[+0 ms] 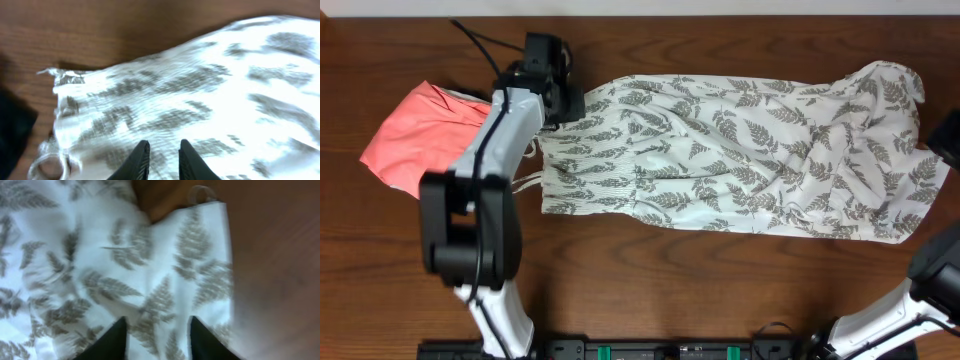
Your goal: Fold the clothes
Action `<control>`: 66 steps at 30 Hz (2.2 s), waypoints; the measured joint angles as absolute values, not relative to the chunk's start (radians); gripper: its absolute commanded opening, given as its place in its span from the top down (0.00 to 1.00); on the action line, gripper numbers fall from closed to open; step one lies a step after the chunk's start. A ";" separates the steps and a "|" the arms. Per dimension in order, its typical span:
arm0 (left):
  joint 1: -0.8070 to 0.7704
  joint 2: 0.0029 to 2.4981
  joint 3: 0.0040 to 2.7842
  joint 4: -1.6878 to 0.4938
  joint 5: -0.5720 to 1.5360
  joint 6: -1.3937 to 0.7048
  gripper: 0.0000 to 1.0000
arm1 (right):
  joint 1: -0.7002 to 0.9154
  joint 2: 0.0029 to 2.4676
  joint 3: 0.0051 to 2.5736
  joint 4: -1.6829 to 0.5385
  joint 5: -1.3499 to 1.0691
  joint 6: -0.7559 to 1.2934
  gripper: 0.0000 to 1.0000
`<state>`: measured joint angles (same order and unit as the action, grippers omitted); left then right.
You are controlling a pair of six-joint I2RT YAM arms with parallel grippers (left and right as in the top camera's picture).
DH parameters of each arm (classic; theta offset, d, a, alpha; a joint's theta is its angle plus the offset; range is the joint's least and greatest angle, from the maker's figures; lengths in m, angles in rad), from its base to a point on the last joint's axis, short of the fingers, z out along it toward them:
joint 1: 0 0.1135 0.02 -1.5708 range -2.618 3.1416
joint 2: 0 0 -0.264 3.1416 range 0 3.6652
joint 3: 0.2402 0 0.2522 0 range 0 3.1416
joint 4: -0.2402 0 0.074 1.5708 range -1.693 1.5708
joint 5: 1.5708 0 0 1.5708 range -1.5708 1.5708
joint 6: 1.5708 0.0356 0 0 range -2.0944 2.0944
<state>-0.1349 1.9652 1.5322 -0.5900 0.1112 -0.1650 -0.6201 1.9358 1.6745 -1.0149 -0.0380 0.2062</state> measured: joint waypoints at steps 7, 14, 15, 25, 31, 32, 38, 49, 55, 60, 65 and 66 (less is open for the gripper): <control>-0.257 1.877 1.534 -0.687 0.128 -0.165 0.79 | -0.655 1.935 1.520 -0.884 -0.035 0.132 0.99; -0.294 1.974 1.534 -0.695 0.131 -0.165 0.78 | -0.655 1.936 1.299 -0.685 -0.073 0.109 0.99; -0.292 1.991 1.534 -0.696 0.131 -0.165 0.78 | -0.655 1.936 1.288 -0.678 -0.075 0.108 0.99; -0.291 2.100 1.533 -0.706 0.131 -0.165 0.78 | -0.655 1.936 1.205 -0.685 0.004 0.107 0.96; -0.290 2.100 1.533 -0.711 0.131 -0.165 0.78 | -0.657 1.903 1.141 -0.657 0.081 0.127 0.93; -0.291 2.100 1.533 -0.715 0.131 -0.165 0.78 | -0.663 1.897 1.133 -0.665 0.091 0.137 0.93; -0.291 2.100 1.533 -0.733 0.131 -0.165 0.78 | -0.781 1.882 1.116 -0.761 0.118 0.207 0.91; -0.291 2.100 1.533 -0.746 0.131 -0.165 0.78 | -1.159 1.882 1.117 -0.828 0.012 0.257 0.89; -0.290 2.100 1.533 -0.753 0.131 -0.165 0.78 | -1.201 1.898 1.151 -0.842 -0.157 0.250 0.89; -0.291 2.100 1.533 -0.765 0.131 -0.165 0.78 | -1.112 1.897 1.264 -0.860 -0.270 0.235 0.89; -0.291 2.100 1.533 -0.778 0.131 -0.165 0.79 | -0.981 1.824 1.411 -0.831 -0.324 0.197 0.96; -0.291 2.100 1.533 -0.779 0.131 -0.165 0.80 | -0.949 1.802 1.439 -0.820 -0.329 0.183 0.98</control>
